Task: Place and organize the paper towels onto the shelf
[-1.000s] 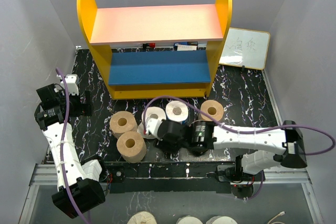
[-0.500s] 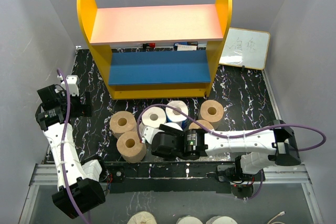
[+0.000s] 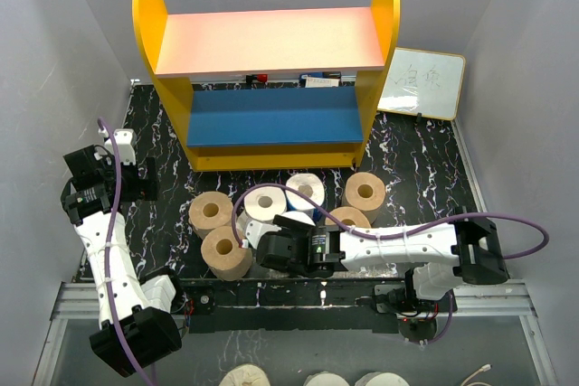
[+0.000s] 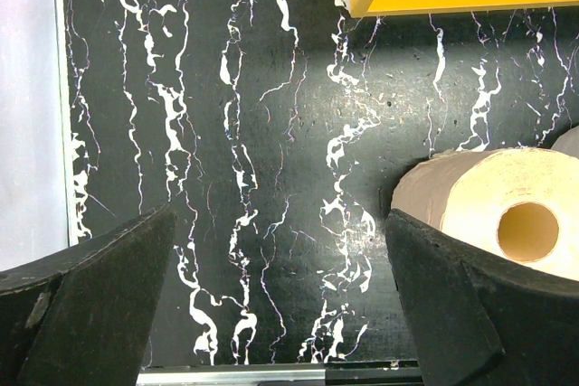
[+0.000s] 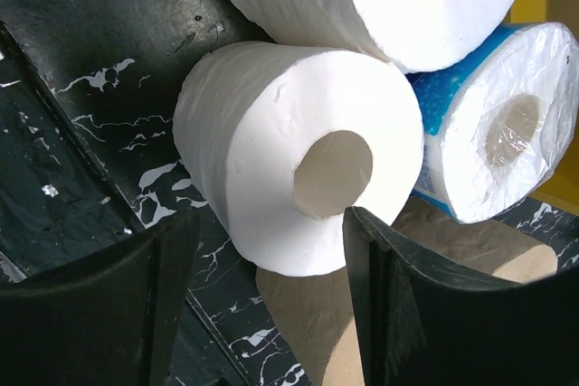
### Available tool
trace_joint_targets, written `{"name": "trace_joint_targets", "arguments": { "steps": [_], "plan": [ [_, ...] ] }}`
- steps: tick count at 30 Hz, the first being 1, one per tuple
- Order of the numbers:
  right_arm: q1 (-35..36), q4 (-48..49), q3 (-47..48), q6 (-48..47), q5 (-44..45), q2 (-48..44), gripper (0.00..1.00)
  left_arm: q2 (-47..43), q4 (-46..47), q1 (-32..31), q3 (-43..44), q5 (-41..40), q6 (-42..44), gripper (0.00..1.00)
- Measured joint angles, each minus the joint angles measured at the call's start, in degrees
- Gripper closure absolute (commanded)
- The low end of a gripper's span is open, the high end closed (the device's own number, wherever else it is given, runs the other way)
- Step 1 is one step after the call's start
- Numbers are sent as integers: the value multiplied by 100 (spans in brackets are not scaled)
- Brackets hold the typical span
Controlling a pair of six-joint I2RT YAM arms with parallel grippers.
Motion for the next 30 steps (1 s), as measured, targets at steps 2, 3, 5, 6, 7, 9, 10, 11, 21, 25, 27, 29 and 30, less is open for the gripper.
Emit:
{"name": "trace_joint_targets", "arguments": {
  "steps": [2, 3, 5, 6, 7, 9, 10, 11, 21, 25, 27, 29, 30],
  "plan": [
    [0, 9, 0, -2, 7, 66, 39, 0, 7, 0, -9, -2, 2, 1],
    [0, 24, 0, -4, 4, 103, 39, -2, 22, 0, -24, -2, 7, 1],
    [0, 55, -2, -24, 4, 175, 40, -4, 39, 0, -83, -22, 24, 1],
    [0, 79, -4, -37, 4, 203, 40, -4, 39, 0, -103, -31, 33, 1],
    [0, 98, -4, -48, 4, 223, 42, -4, 42, 0, -129, -46, 42, 1],
    [0, 155, -4, -87, 4, 260, 46, -11, 44, 0, -173, -68, 70, 1],
    [0, 170, -4, -114, 2, 275, 47, -15, 42, 0, -192, -79, 90, 1],
    [0, 188, -4, -136, 2, 286, 47, -26, 46, 0, -212, -87, 109, 1],
    [0, 339, -11, -282, -50, 485, 50, -170, 125, 0, -402, -179, 289, 1],
    [0, 420, -101, -310, -28, 490, 70, -232, 122, 0, -490, -192, 334, 1],
    [-4, 444, -107, -345, 4, 490, 95, -236, 122, 0, -492, -192, 345, 1],
    [-4, 422, -61, -350, 15, 490, 100, -236, 122, 0, -492, -192, 358, 1],
    [4, 409, -44, -365, 2, 492, 100, -236, 122, 0, -492, -192, 363, 1]
  ]
}}
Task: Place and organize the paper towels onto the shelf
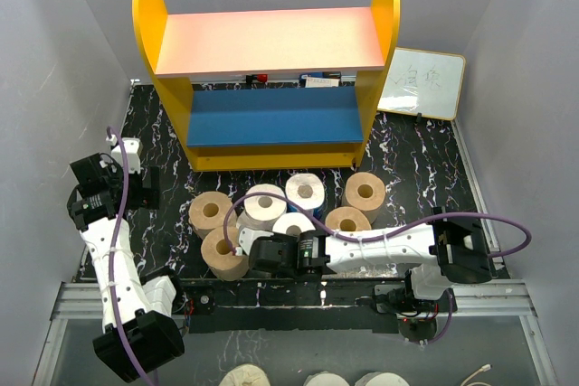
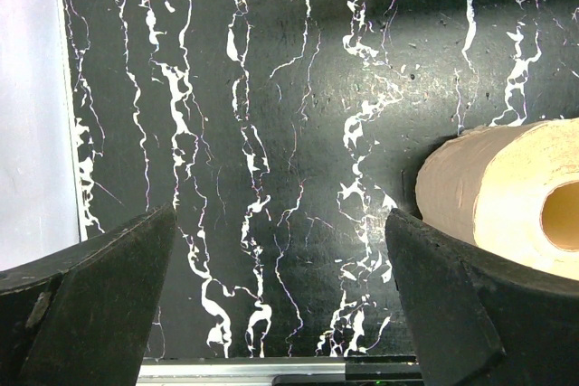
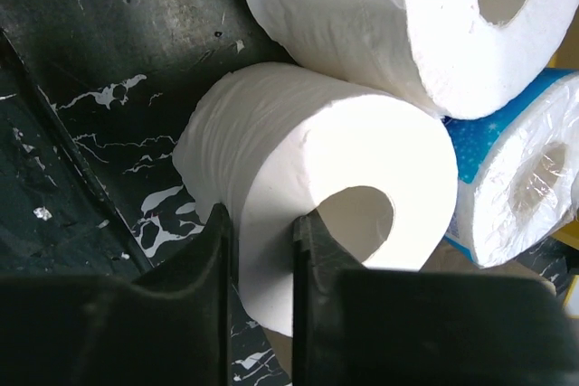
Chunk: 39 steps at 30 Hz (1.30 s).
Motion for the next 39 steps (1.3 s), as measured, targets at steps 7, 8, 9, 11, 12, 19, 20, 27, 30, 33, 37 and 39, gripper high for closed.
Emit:
{"name": "trace_joint_targets", "arguments": {
  "steps": [7, 8, 9, 11, 12, 19, 20, 27, 30, 33, 37, 39],
  "plan": [
    [-9, -619, 374, 142, -129, 28, 100, 57, -2, 0, 2, 15, 20, 1],
    [-9, -796, 505, 166, -131, -11, 100, 90, -4, 0, 7, 26, 20, 1],
    [-9, -973, 673, 181, -129, -74, 100, 131, -9, 0, 22, 39, 17, 1],
    [-9, -1333, 1134, 195, -127, -260, 100, 205, -22, 0, 66, 57, 4, 1],
    [-9, -1515, 1460, 201, -114, -361, 100, 234, -20, 0, 81, 68, -9, 1],
    [-103, -2039, 3261, -74, 813, -929, 100, 264, -20, 0, 101, 153, -83, 1],
    [-192, -2096, 3322, -153, 887, -953, 100, 275, -22, 0, 105, 160, -85, 1],
    [-2192, -1600, 3053, -1467, 533, -1056, 100, 354, -98, 0, 330, 306, -111, 1],
    [-2791, -1215, 2577, -2094, 308, -1270, 100, 431, -160, 0, 501, 439, -136, 1],
    [-3169, -1054, 2583, -2505, -131, -1215, 100, 629, -199, 0, 763, 592, -199, 1],
    [-3810, -739, 2861, -2892, -658, -800, 100, 922, -234, 0, 1043, 870, -319, 1],
    [-4131, -538, 2909, -3003, -841, -592, 100, 1036, -282, 0, 1150, 997, -350, 1]
  ]
}}
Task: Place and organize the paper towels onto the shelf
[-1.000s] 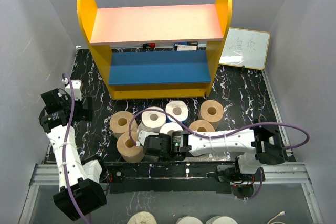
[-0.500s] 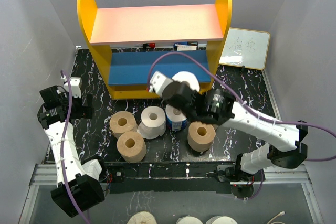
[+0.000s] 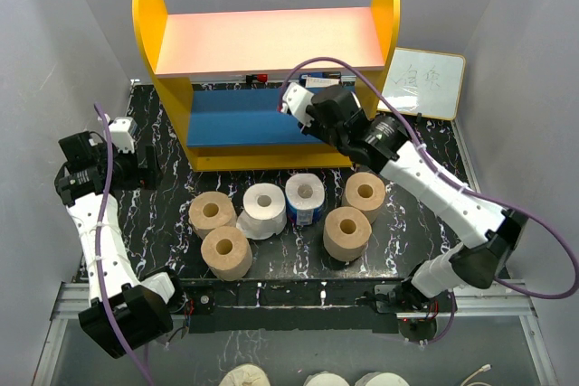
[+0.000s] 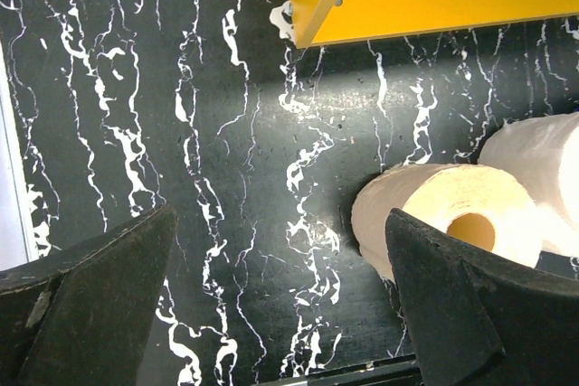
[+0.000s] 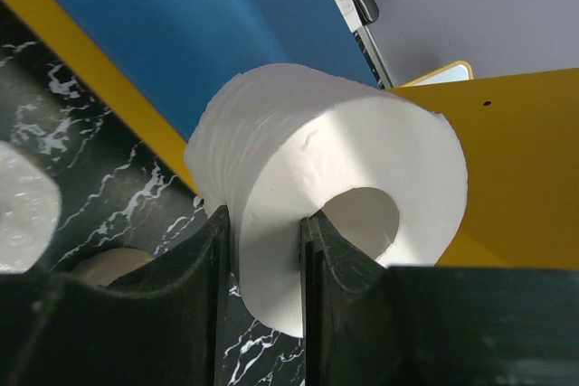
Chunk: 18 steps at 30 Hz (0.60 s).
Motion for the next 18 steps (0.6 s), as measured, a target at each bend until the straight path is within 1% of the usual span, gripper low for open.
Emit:
{"name": "trace_joint_targets", "arguments": {
  "steps": [4, 7, 12, 15, 16, 18],
  "plan": [
    [-527, 339, -13, -249, -319, 295, 100, 278, -105, 0, 293, 164, -17, 1],
    [-745, 551, -11, -363, -503, 444, 100, 393, -114, 0, 411, 201, -7, 1],
    [-831, 669, -7, -542, -807, 654, 100, 402, -116, 0, 417, 190, 61, 1],
    [-846, 748, -4, -581, -796, 901, 100, 402, -98, 0, 417, 153, 107, 1],
    [-866, 796, -4, -579, -767, 973, 99, 402, -96, 0, 413, 133, 120, 1],
    [-925, 901, -7, -577, -669, 1147, 88, 411, -72, 0, 391, 101, 140, 1]
  ]
}}
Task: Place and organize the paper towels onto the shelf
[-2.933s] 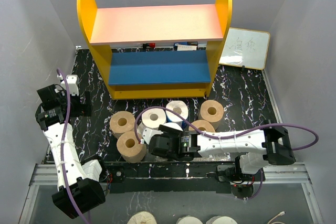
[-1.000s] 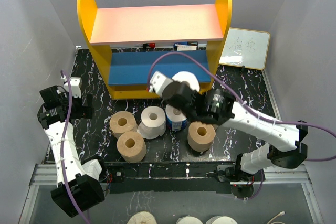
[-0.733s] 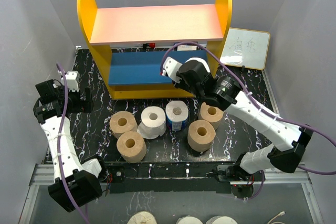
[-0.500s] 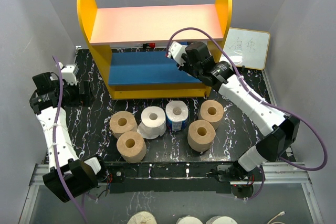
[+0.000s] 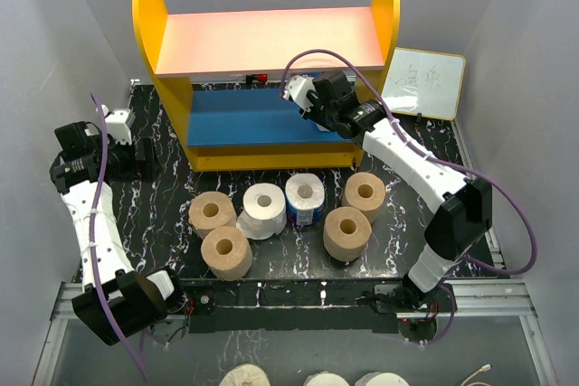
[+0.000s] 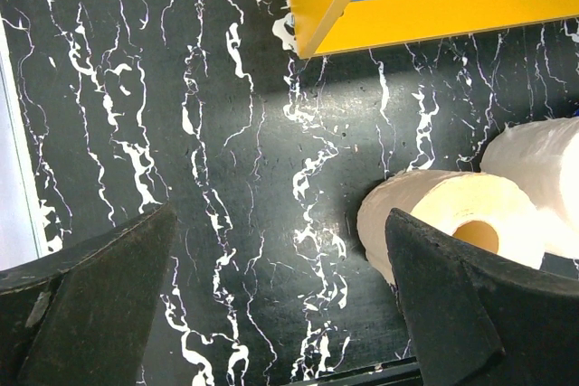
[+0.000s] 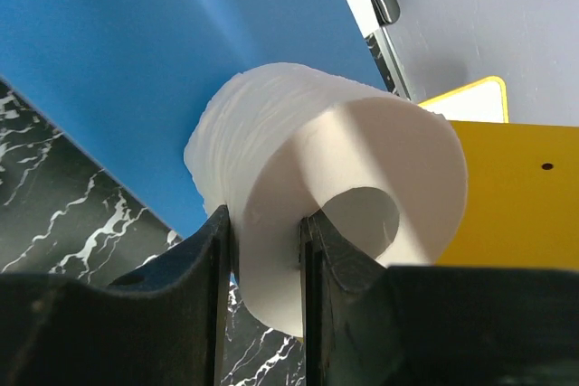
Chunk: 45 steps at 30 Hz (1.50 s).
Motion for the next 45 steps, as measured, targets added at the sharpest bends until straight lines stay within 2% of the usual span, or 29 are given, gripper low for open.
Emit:
{"name": "trace_joint_targets", "arguments": {
  "steps": [3, 6, 7, 8, 13, 16, 19, 22, 24, 27, 29, 33, 36, 39, 45],
  "plan": [
    [-48, 302, -61, -26, 225, 72, 67, 39, 70, 0, -52, -39, 37, 1],
    [-55, 667, -203, -92, 525, 52, 41, 74, 103, 0, -131, -85, 55, 1],
    [-55, 748, -223, -90, 614, 52, 8, 87, 109, 0, -146, -98, 59, 1],
    [-55, 817, -223, -96, 697, 44, 2, 101, 109, 0, -153, -109, 59, 1],
    [68, 573, -219, 66, 1021, -175, 1, 170, 144, 0, -157, -114, 59, 1],
    [507, 291, -286, 227, 1388, -435, 1, 190, 184, 0, -157, -114, 57, 1],
    [1502, 234, -343, 898, 1755, -918, 1, 223, 210, 0, -157, -114, 55, 1],
    [2470, 68, -210, 1744, 1110, -1543, 2, 238, 227, 0, -157, -138, 52, 1],
    [2802, 20, -260, 2247, 872, -1982, 2, 238, 227, 0, -157, -153, 52, 1],
    [3289, -175, -446, 2750, 1344, -2245, 1, 236, 234, 0, -166, -157, 50, 1],
    [3895, -271, -710, 2879, 2140, -2055, 1, 232, 258, 0, -219, -166, 37, 1],
    [4695, 33, -1709, 2505, 3058, -1058, 2, 243, 216, 0, -310, -170, 20, 1],
    [4940, 129, -2583, 1965, 3049, -367, 3, 245, 216, -2, -313, -179, 13, 1],
    [4911, 199, -2861, 1576, 2870, -380, 3, 238, 227, -2, -356, -225, 15, 1],
    [4710, 890, -2656, 1294, 2549, -710, 4, 229, 219, -2, -485, -302, 35, 1]
  ]
}}
